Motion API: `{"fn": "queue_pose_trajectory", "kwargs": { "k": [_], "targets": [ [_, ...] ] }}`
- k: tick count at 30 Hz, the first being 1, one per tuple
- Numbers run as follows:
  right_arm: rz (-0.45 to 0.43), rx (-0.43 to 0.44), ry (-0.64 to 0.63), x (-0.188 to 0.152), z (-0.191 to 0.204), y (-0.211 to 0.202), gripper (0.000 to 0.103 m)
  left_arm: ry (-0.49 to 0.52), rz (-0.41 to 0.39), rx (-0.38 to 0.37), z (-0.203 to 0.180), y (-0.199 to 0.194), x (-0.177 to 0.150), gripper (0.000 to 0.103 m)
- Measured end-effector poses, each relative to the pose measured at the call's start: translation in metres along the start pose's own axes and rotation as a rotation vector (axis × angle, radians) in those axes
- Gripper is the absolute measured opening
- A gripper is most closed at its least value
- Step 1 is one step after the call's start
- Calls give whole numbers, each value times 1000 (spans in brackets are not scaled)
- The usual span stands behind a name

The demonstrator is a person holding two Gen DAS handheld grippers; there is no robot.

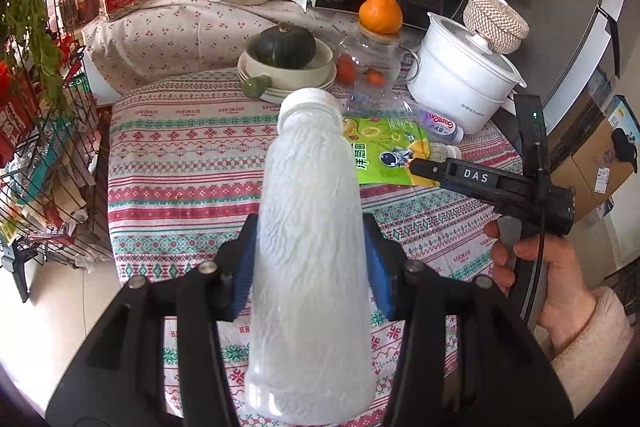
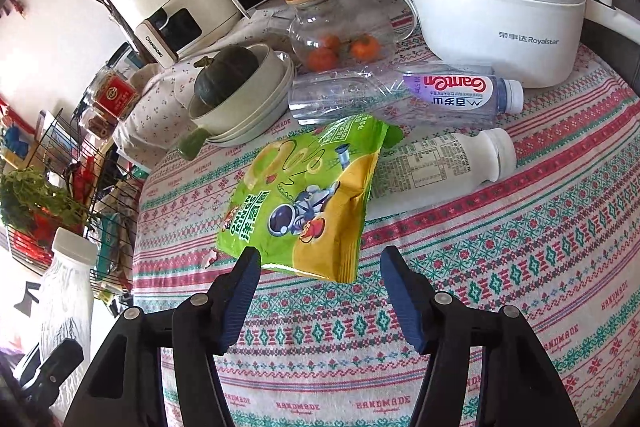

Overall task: Collect trash
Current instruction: 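Grasp the green onion-ring snack bag with the right gripper while the left holds the bottle, then carry the bottle and snack bag over the white bin and open both grippers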

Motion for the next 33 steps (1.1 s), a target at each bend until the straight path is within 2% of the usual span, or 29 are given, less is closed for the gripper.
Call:
{"fn": "queue_pose_trajectory", "kwargs": {
  "k": [2, 4, 6, 8, 13, 18, 24, 33],
  "targets": [
    [14, 20, 48, 1, -2, 7, 56, -2, -3, -3, 0, -1, 0, 51],
    [36, 52, 96, 0, -3, 12, 44, -1, -4, -4, 0, -2, 0, 51],
    [66, 84, 122, -3, -1, 16, 17, 0, -6, -6, -1, -3, -1, 51],
    [60, 94, 124, -4, -1, 11, 11, 1, -10, -6, -2, -5, -1, 51],
    [-13, 114, 72, -1, -2, -26, 7, 10, -28, -10, -7, -10, -1, 51],
    [-95, 125, 4, -3, -12, -79, 5, 24, -40, -31, -21, -13, -4, 51],
    [-192, 76, -63, -15, -42, -143, 5, 70, -46, -70, -51, -13, -10, 51],
    [-294, -43, -61, -51, -115, -216, 5, 146, -18, -120, -105, 5, -26, 51]
  ]
}}
Point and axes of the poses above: each gripper's, at about its wrist camera, not at the fingertips, and y roughly the way its jaws point, z to its left, x to its top, the point moved 5 cm from there along y, roughly the way its jaws point, and after that the axes turned 13 degrees about -x, right-handed, at the moved point
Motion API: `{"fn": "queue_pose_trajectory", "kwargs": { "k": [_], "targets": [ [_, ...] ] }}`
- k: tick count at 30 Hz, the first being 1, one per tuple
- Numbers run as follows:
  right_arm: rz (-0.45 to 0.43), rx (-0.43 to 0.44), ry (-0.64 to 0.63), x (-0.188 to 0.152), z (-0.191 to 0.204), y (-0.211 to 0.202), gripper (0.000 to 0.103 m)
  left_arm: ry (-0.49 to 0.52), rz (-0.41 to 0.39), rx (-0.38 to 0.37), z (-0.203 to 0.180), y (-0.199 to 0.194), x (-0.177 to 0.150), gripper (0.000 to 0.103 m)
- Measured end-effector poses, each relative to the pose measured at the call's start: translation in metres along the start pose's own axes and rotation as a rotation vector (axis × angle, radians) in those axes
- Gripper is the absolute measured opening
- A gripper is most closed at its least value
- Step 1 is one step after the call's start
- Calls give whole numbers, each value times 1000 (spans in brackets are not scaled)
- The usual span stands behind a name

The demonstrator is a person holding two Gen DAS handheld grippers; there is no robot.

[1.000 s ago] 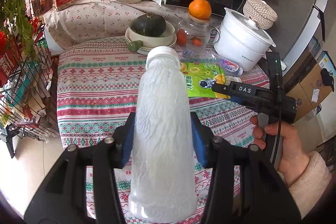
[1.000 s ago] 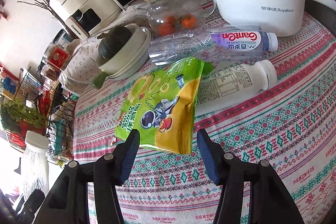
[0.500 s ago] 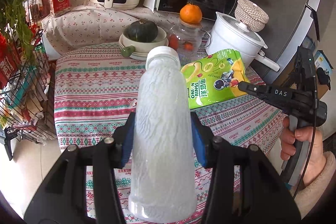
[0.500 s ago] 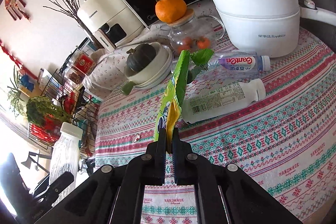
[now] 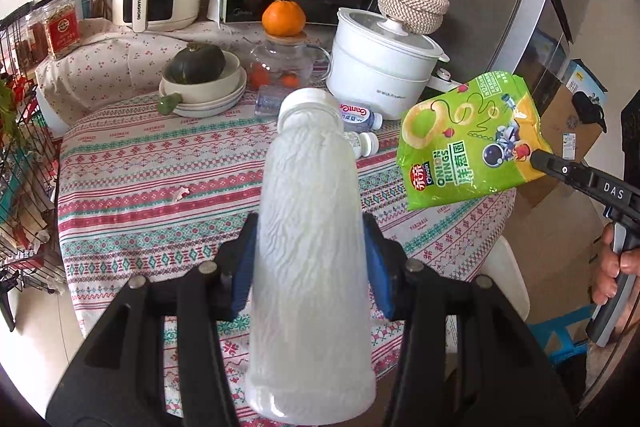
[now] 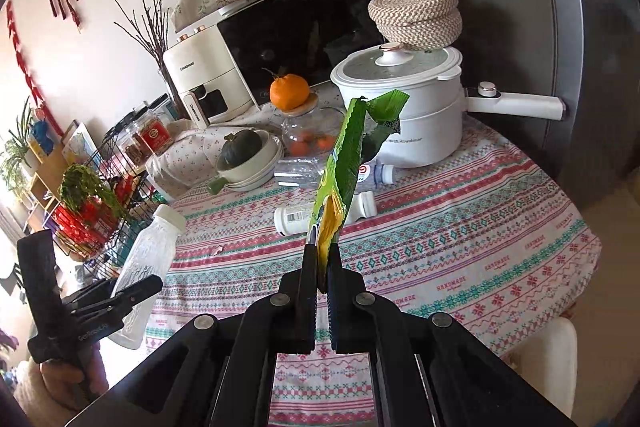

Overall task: Collect trash
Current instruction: 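Carry the bottle and snack bag over the white bin and open both grippers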

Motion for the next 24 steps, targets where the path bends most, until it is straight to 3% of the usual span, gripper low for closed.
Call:
{"fn": "queue_pose_trajectory", "kwargs": {
  "k": [14, 19, 24],
  "targets": [
    [17, -217, 137, -59, -160, -72, 5, 189, 94, -170, -128, 69, -30, 51],
    [90, -281, 168, -88, -204, -81, 5, 268, 151, -236, -175, 98, -58, 51],
    [214, -320, 163, -123, -229, -64, 5, 336, 208, -287, -214, 122, -87, 51]
  ]
}}
Point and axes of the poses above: each gripper's, at about its wrist camera, not at the fingertips, and y roughly the way its jaws point, z to its left, x to its top, the point moved 5 cm from there along y, roughly the way its jaws point, and after that the axes turned 13 degrees about -x, right-handed, at the moved point
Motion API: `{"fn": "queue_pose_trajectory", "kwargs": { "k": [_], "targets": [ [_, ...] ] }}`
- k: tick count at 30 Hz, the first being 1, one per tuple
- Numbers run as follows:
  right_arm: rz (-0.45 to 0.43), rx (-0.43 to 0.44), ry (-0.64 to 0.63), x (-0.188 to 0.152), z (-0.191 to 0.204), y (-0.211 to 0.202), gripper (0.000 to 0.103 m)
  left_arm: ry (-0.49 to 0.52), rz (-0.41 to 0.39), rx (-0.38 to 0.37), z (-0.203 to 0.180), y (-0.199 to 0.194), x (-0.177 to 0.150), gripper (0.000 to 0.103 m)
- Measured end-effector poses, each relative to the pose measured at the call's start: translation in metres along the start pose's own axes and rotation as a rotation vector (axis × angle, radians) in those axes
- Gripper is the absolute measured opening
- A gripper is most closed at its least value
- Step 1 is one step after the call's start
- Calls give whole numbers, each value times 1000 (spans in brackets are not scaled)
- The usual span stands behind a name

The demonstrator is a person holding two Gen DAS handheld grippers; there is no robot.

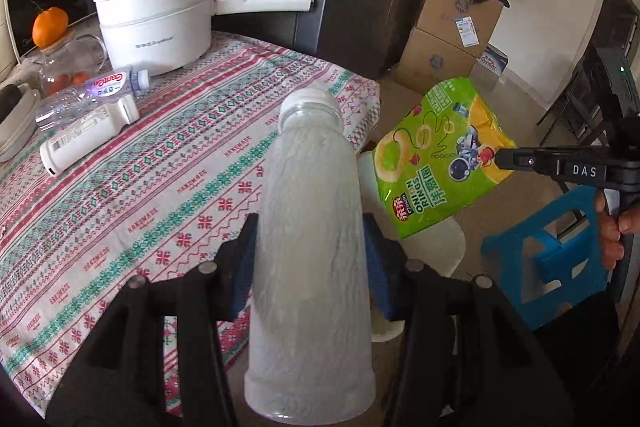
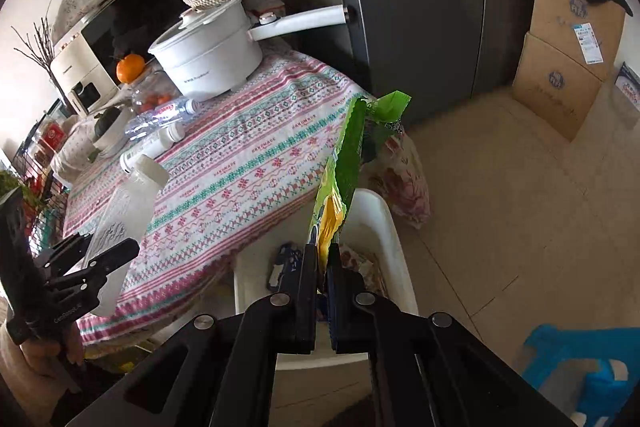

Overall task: Collect trash
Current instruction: 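Carry the bottle and snack bag over the white bin and open both grippers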

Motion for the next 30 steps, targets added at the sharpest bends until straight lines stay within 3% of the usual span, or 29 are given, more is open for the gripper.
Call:
{"fn": "queue_pose_trajectory", "kwargs": {
  "k": [5, 12, 18, 27, 29, 30],
  "targets": [
    [125, -21, -24, -20, -5, 39, 5, 62, 48, -29, -26, 31, -8, 51],
    [190, -20, -17, -30, -9, 54, 12, 112, 73, -39, -41, 55, -15, 51],
    [167, -17, 18, -27, -17, 45, 42, 118, 86, -29, -40, 69, -17, 51],
    [150, -30, 35, -22, -21, 44, 47, 144, 71, -34, -40, 82, -17, 51],
    [147, -36, 36, -21, -22, 44, 48, 156, 48, -15, -40, 80, -14, 65],
    [144, -39, 36, -21, -22, 43, 50, 159, 33, -5, -41, 77, -12, 80]
  ]
}}
Point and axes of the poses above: each gripper's, at about its wrist camera, not at the fingertips, and y roughly the way its jaws point, z to its left, x to its top, the point moved 5 cm from there along y, roughly the way its jaws point, and after that the axes turned 13 degrees about -x, right-handed, at the moved point
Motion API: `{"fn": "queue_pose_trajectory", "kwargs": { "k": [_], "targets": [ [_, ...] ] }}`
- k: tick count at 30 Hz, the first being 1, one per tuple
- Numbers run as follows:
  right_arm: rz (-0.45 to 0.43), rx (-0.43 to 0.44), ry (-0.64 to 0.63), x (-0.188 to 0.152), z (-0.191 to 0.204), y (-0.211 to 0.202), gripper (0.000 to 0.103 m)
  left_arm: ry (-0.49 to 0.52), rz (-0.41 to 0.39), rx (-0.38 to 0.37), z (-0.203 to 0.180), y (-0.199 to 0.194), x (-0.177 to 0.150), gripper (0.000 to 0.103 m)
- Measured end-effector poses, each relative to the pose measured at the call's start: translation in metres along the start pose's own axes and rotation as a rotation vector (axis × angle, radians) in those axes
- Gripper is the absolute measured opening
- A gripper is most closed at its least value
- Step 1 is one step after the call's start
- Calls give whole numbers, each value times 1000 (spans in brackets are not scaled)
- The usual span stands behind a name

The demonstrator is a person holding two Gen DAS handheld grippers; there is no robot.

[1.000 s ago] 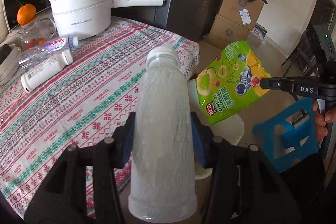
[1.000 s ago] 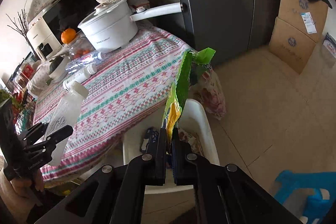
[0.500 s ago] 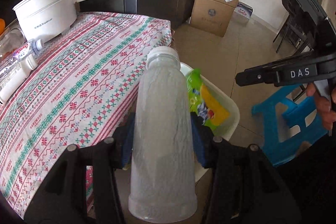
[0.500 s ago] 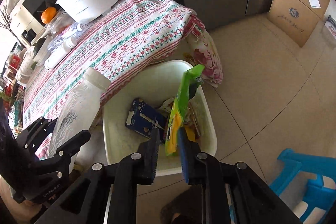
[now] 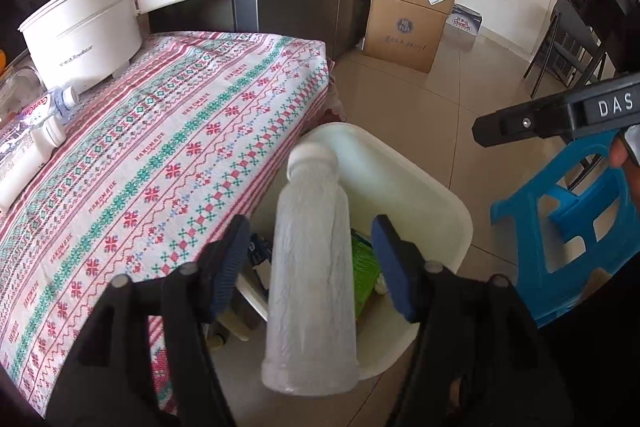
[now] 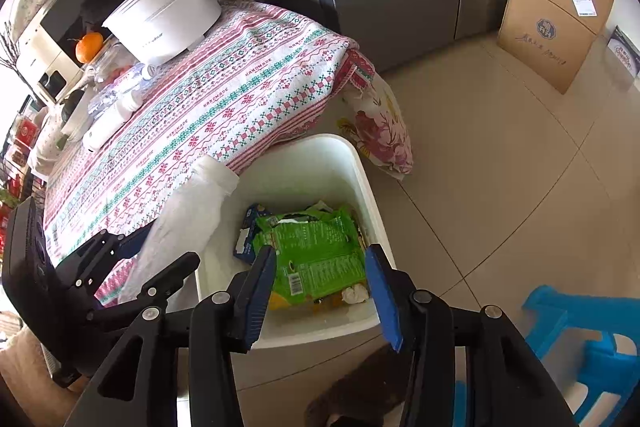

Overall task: Collect trash
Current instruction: 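Carry the bottle and snack bag over the white bin and open both grippers, then grasp the white milk drink bottle with the left gripper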

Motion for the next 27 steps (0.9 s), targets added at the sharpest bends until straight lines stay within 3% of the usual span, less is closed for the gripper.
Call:
{"fn": "queue_pose_trajectory", "kwargs": {
  "k": [1, 17, 23, 27],
  "targets": [
    [-3, -2, 1, 0, 0, 0, 51, 2, -19, 8, 0, -4, 2, 86],
    [-27, 6, 4, 11, 13, -5, 61, -62, 11, 62, 29, -31, -1, 89],
    [-51, 1, -4, 21, 29, -9, 70, -76, 38, 121, 57, -49, -5, 92],
    [-69, 6, -17, 30, 43, -11, 74, -34, 66, 196, 89, -63, -3, 95]
  ]
}}
Point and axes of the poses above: each gripper's, at about its wrist camera, not at the fingertips, and y roughly the way its jaws point, z to its left, x to its top, the point moved 5 cm from there along y, roughly the way its jaws point, and after that the axes turned 13 degrees about -x, right-handed, at the moved point
